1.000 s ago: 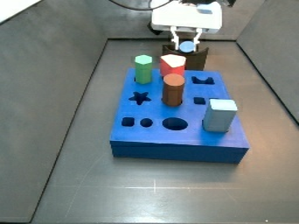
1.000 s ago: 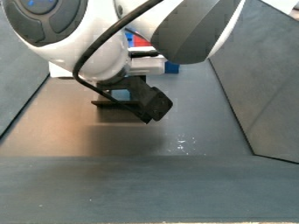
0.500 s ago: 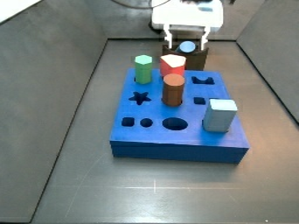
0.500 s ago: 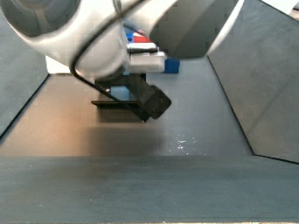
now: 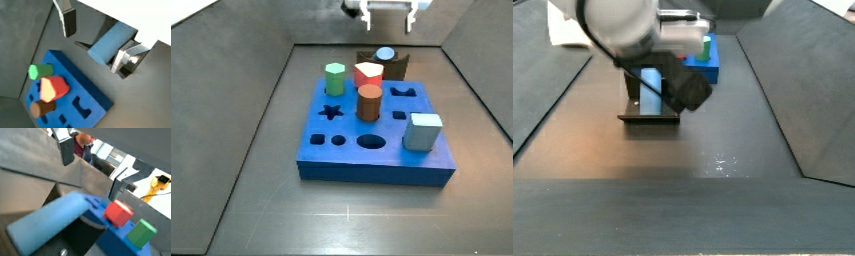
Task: Pick up the oval object. Move up. Place the oval object on the fixture. Regrasp the oval object. Move to above the board. Insert the oval object.
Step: Regrasp the oval object.
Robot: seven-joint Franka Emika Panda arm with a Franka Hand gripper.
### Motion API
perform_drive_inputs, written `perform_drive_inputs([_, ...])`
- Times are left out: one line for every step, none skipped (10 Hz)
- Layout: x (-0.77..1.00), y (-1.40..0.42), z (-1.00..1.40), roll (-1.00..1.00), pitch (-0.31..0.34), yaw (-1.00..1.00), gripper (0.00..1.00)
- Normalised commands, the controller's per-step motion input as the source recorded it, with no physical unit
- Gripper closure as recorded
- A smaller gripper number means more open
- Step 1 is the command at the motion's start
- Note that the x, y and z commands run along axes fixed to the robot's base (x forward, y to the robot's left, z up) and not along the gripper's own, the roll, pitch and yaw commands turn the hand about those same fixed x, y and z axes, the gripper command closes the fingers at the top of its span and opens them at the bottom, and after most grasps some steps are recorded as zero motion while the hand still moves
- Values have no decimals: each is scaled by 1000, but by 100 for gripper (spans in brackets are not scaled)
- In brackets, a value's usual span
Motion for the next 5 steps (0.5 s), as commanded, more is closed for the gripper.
perform_drive_inputs([-36, 3, 582, 53, 48, 37, 0])
perform_drive_inputs([-31, 2, 350, 55, 75, 24, 0])
perform_drive_inputs([-29, 3, 172, 54, 89, 15, 0])
perform_drive_inputs([-97, -851, 842, 1000, 55, 13, 0])
perform_drive_inputs([-89, -843, 838, 1000, 54, 12, 0])
